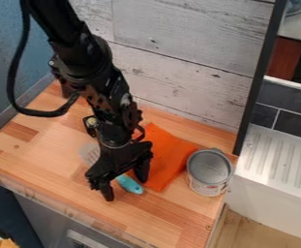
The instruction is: Pick up the blue spatula and place it to the left of the orange napkin
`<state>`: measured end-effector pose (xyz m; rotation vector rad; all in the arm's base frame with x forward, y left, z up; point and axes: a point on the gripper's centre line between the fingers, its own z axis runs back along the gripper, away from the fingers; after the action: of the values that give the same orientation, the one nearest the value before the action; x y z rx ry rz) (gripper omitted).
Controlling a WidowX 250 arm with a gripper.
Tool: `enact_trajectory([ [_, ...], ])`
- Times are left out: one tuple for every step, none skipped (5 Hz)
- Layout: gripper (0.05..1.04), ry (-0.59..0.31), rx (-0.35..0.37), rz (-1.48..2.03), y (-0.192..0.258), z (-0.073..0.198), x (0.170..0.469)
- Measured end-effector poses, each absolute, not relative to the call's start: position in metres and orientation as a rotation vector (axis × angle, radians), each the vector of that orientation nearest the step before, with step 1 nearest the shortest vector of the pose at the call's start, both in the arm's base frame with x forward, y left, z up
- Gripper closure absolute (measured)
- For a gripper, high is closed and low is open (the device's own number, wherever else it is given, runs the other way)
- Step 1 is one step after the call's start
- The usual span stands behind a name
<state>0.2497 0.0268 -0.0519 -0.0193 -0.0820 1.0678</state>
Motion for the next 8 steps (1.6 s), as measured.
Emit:
enact_trajectory([
  [0.42,-0.098,-0.021,1.093,0.027,-0.053,0.251],
  [0.709,-0.09,-0.01,1.077,0.025,-0.054,0.253],
  [0.756,-0.079,-0.016,1.079,0.024,-0.054,0.253],
  [0.756,-0.055,-0.03,1.077,0.024,-0.053,0.25],
  [0.756,-0.071,-0.062,1.066,0.022,-0.037,0.252],
  [0.756,-0.115,-0.111,1.066,0.021,-0.011,0.254],
  [0.756,-0.116,-0.177,1.085,0.023,0.003,0.256],
  [0.756,-0.069,-0.263,1.081,0.018,0.01,0.261],
])
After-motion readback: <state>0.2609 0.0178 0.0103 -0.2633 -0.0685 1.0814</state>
